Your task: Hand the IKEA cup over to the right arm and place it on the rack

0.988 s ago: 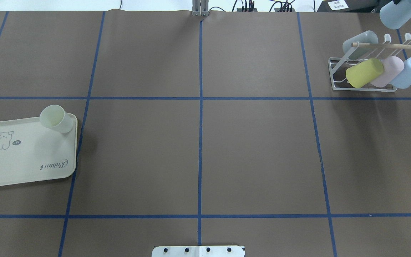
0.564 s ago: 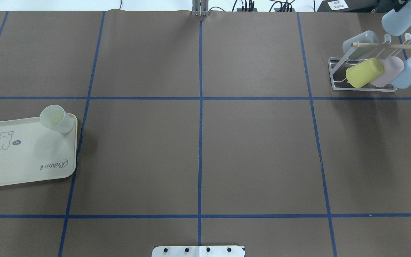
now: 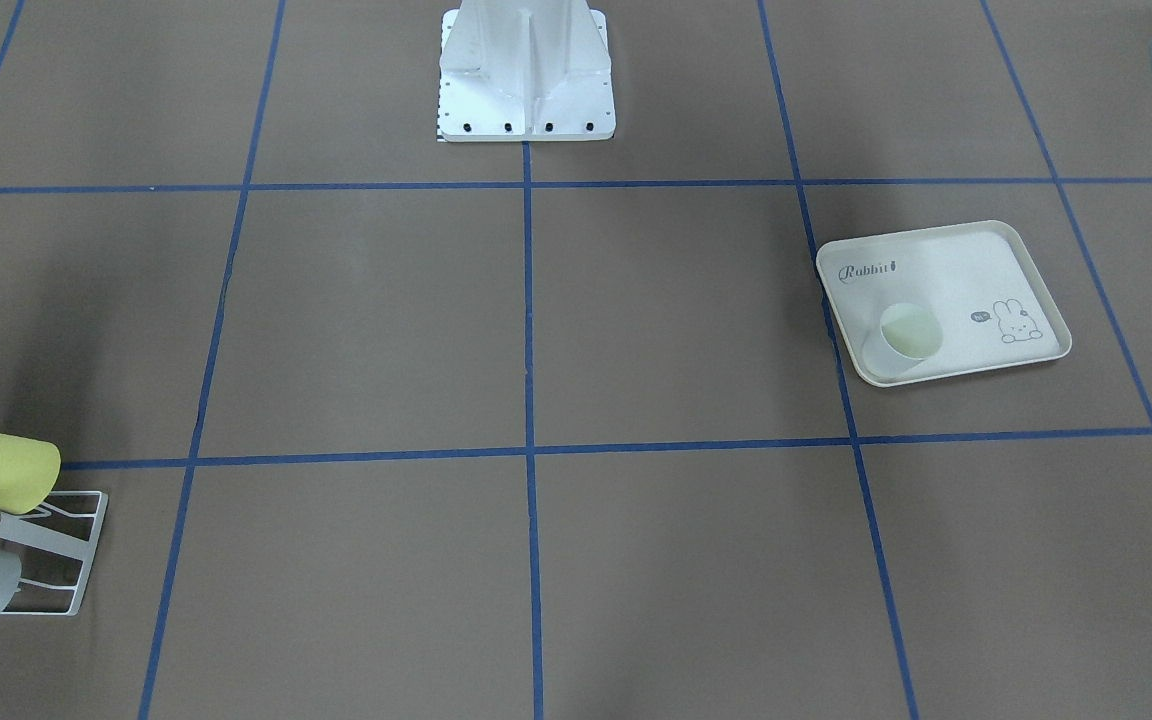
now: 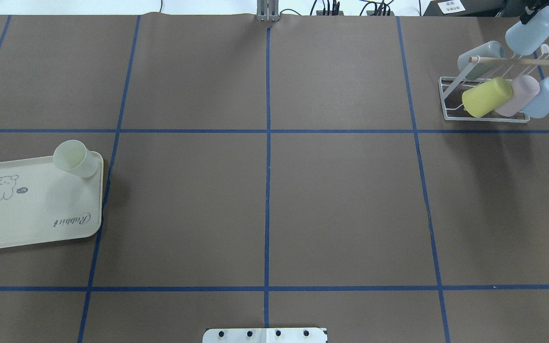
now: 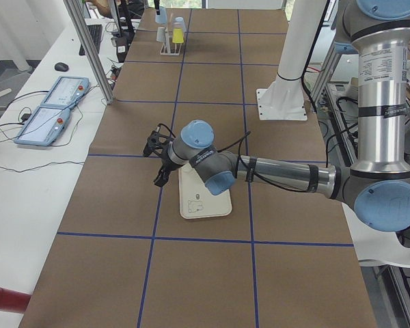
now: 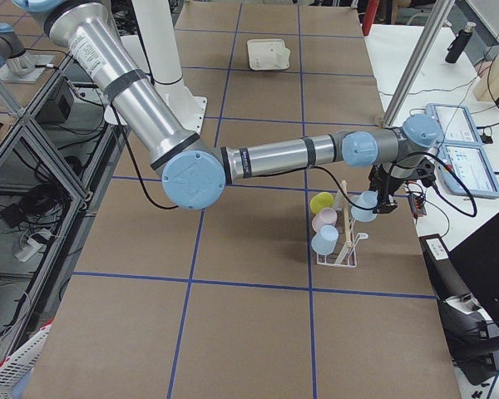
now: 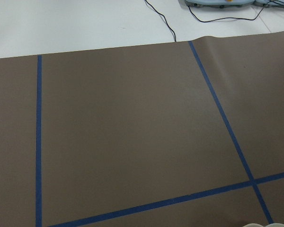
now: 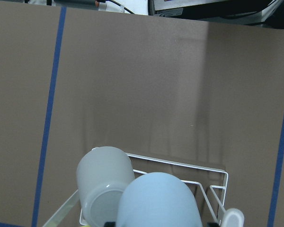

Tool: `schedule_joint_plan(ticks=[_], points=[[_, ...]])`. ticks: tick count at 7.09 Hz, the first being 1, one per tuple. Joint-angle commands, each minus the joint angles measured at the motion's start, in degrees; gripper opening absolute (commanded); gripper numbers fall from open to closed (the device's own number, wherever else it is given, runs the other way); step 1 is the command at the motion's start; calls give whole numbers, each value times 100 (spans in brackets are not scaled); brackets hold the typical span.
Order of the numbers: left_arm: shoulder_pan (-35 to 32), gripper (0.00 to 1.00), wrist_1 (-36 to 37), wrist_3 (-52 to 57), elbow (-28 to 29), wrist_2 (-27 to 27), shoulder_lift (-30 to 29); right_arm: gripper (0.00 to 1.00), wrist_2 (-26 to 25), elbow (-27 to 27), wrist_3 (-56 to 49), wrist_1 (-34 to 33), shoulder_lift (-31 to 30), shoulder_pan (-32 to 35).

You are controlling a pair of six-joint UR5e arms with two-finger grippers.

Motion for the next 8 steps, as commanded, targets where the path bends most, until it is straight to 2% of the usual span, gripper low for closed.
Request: schedule_joint_plan(ticks=[1,8], points=[[4,100,0,-7,0,7,-4,20,-76,-50,-1,12,-6,-37],[12,100,0,-25,-35,16,-12,20,-173,-209,8,38,-50,-133]])
